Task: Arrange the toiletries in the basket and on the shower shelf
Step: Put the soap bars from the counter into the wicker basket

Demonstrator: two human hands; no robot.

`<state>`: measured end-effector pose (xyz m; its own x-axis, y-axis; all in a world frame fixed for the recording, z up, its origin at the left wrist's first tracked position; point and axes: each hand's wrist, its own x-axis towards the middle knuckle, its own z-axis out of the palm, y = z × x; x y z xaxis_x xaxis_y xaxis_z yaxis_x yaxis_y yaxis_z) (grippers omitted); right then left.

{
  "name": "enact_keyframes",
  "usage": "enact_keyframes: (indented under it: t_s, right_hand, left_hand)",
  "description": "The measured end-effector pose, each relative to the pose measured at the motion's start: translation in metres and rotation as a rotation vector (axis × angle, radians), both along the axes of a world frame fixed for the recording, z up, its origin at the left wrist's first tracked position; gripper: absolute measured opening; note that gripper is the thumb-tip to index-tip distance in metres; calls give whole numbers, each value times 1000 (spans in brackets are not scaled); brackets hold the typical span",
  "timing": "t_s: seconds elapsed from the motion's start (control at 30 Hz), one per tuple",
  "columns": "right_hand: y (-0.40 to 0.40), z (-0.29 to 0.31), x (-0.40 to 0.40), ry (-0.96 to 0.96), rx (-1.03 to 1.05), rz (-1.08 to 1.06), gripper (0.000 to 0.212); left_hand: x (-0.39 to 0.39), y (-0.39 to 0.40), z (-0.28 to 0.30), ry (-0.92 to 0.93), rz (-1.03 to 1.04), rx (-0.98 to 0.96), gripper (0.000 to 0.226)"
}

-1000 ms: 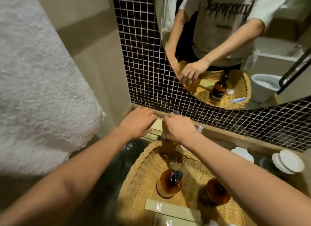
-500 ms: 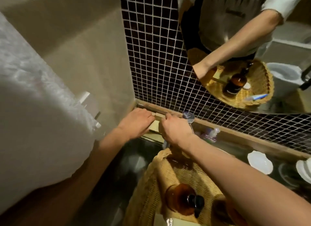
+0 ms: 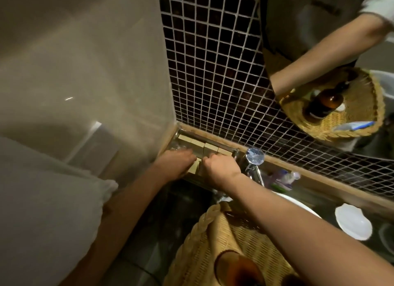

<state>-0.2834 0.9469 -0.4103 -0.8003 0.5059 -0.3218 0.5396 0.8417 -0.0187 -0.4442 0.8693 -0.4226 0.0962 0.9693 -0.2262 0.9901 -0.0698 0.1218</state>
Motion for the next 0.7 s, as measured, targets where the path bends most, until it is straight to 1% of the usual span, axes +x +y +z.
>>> enact_keyframes:
  t_s: [0.1,0.23,0.3,0.47,0.6,0.7]
  right_hand:
    - [0,-9,-3,-12,-28,-8,37]
    - [1,-20,-8,-67,-34,25,42]
    - [2,-25,-9,-67,-38,31,40]
    - [0,-33,-14,-49,-83,17,29]
    - [-1,-37,-11,-53,-139,9,35]
    - [0,-36,-9,-49,-158,6,39]
  left_hand:
    - [-1,5,-4,11,12,-59,34]
    - [-1,9,-11,-23,63,-195,42]
    - [-3,10,-13,-43,100,-243,41]
    - [-8,5,-24,-46,117,-283,38]
    - [-10,1,-31,-18,130,-276,39]
    - [-8,-1,-31,2,98,-241,37]
